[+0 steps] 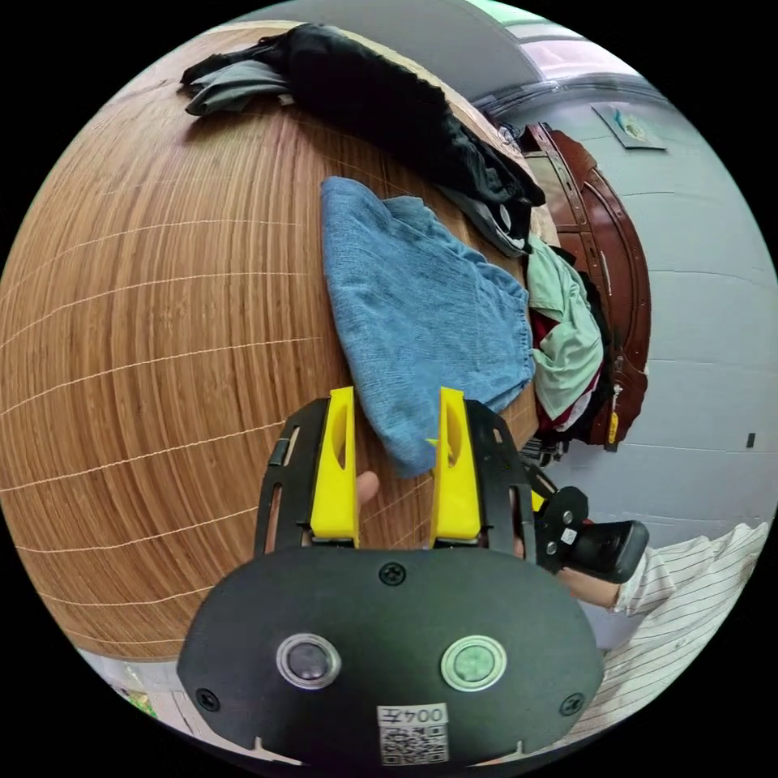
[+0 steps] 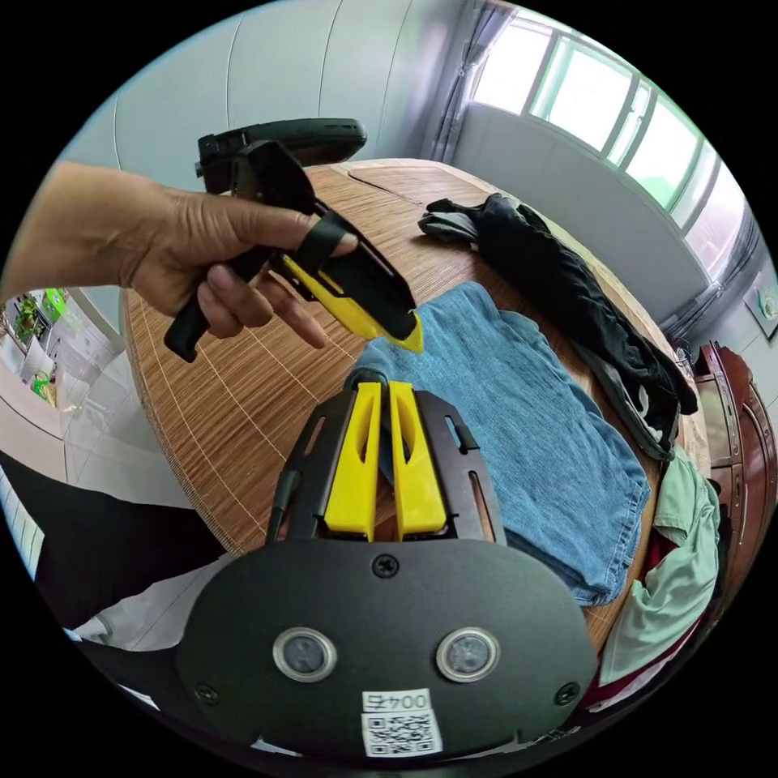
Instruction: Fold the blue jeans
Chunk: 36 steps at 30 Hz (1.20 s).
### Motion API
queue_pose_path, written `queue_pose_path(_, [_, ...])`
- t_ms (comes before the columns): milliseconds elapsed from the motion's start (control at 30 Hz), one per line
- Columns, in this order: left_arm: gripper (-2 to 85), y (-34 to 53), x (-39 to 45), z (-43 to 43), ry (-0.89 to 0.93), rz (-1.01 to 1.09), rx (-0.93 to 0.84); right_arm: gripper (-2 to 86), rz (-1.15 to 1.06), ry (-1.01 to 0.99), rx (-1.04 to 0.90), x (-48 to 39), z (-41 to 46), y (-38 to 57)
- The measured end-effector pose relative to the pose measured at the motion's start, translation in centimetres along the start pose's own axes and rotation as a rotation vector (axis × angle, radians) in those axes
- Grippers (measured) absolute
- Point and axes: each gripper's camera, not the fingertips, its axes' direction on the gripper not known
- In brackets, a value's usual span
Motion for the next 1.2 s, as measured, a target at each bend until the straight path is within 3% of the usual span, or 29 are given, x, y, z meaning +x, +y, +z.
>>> queue_pose_path(233, [10.5, -0.1, -2.2, 1.8, -0.001, -0.034, -0.056, 1.7, 0.059, 0.003, 0.026, 1.7, 1.1, -0.4])
queue_pose_path(400, [6.1, 0.5, -0.4, 0.1, -0.052, 0.053, -0.012, 3.7, 0.088, -0.008, 0.039, 4.2, 1.6, -0.5])
queue_pose_path(600, [4.3, 2.4, 4.7, -1.8, -0.214, 0.197, 0.044, 10.5, 0.586, -0.261, -0.06, 17.5, 2.5, -2.7])
queue_pose_path(767, [4.2, 4.1, 8.9, -3.5, -0.321, 0.257, 0.093, 14.9, 0.54, -0.33, -0.247, 22.3, 9.1, -11.3])
queue_pose_path(1000, [4.1, 5.9, 13.8, -5.2, -0.414, 0.351, 0.103, 15.7, 0.379, -0.162, -0.615, 21.9, 18.5, -15.6])
queue_pose_path(1200, [3.5, 6.0, 21.8, -9.3, -0.421, 0.419, 0.168, 4.6, 0.361, -0.155, -0.496, 27.2, 15.8, -14.1])
